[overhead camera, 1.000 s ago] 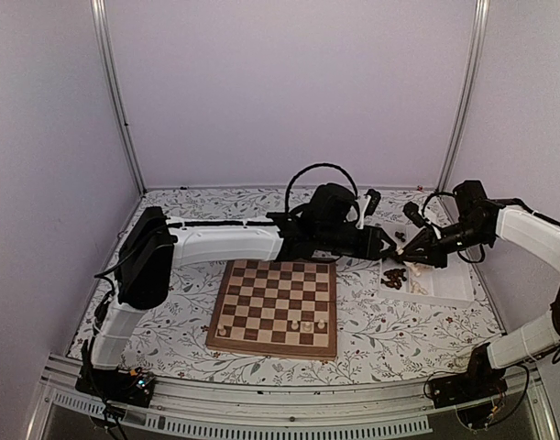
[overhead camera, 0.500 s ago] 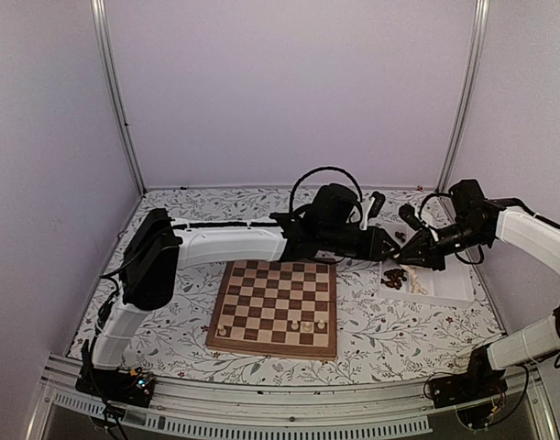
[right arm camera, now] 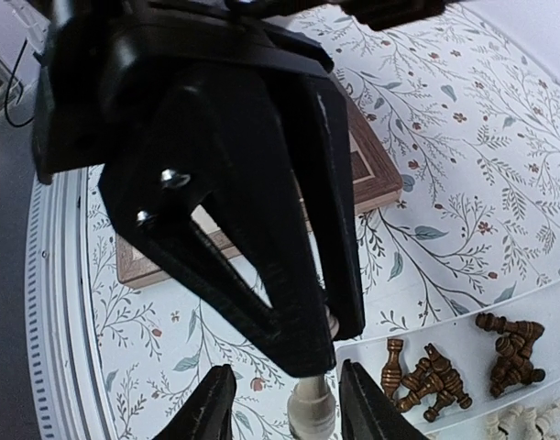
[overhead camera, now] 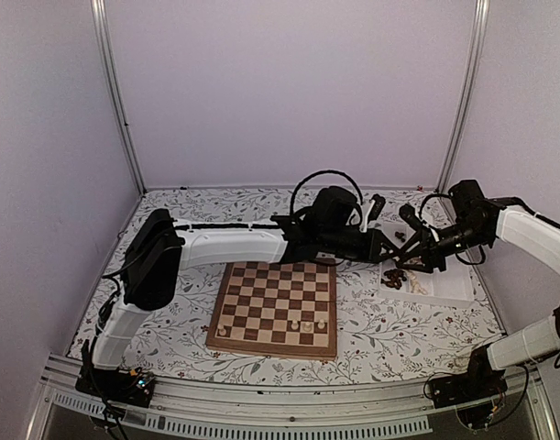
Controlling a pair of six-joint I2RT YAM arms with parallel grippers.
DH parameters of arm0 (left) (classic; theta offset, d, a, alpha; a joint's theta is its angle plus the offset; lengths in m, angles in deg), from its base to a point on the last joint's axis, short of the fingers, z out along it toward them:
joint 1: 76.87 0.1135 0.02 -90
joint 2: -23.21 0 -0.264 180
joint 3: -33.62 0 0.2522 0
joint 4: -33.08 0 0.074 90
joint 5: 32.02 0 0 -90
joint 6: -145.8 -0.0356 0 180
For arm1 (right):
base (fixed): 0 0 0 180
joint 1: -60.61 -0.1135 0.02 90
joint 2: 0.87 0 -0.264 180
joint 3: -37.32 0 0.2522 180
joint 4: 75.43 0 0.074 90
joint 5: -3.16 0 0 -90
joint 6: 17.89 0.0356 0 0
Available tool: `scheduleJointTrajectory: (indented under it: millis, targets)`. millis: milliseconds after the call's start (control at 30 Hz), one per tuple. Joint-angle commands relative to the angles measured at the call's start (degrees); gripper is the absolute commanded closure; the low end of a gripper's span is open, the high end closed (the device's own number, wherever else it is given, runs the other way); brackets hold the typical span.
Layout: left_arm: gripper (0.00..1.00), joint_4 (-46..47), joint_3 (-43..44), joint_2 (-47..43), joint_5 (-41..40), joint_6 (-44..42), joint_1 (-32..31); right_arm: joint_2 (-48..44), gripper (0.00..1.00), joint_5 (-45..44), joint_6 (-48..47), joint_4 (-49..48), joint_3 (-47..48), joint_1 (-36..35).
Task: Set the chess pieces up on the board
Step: Pick up the chess piece from the storage box.
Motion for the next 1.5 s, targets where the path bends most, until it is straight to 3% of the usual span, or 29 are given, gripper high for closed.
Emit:
scheduleJointTrajectory:
  millis: [0,267,567,833,967,1100,1300,1467]
  targets:
    - [0.93,2.93,-4.64,-5.69,-1.36,-1.11,1.14,-1.34,0.54,4.71,-0.62,4.73,1.95,3.11]
    - [0.94,7.98,-12.45,-11.33,-1.81,0.20,2.03,0.41,0.47,8.77,-2.90,7.87,-0.77,6.40]
    - [0.94,9.15,-13.16,-11.85,-1.28,0.84,2.02,2.00,0.41,11.26,-5.72,9.74,-1.81,5.91]
    - [0.94,9.47,-13.15,-11.69,-0.38,1.34,2.02,4.19,0.58,14.08,-5.56,9.64,-0.70,4.32]
    - [0.94,9.21,-13.14,-11.69,-0.15,1.31,2.06,5.18,0.81,15.08,-5.54,9.99,0.06,3.90]
    - [0.94,8.65,-13.21,-11.97,-0.10,1.11,2.12,5.83,0.94,15.78,-5.71,11.07,0.73,3.94]
    - [0.95,5.84,-16.11,-17.19,-2.51,-3.25,3.01,5.27,0.99,13.23,-5.56,10.23,-0.64,4.50]
    - [0.94,-4.14,-19.97,-24.61,-6.76,-12.65,3.39,5.57,0.99,12.55,-4.02,8.03,-1.05,5.21]
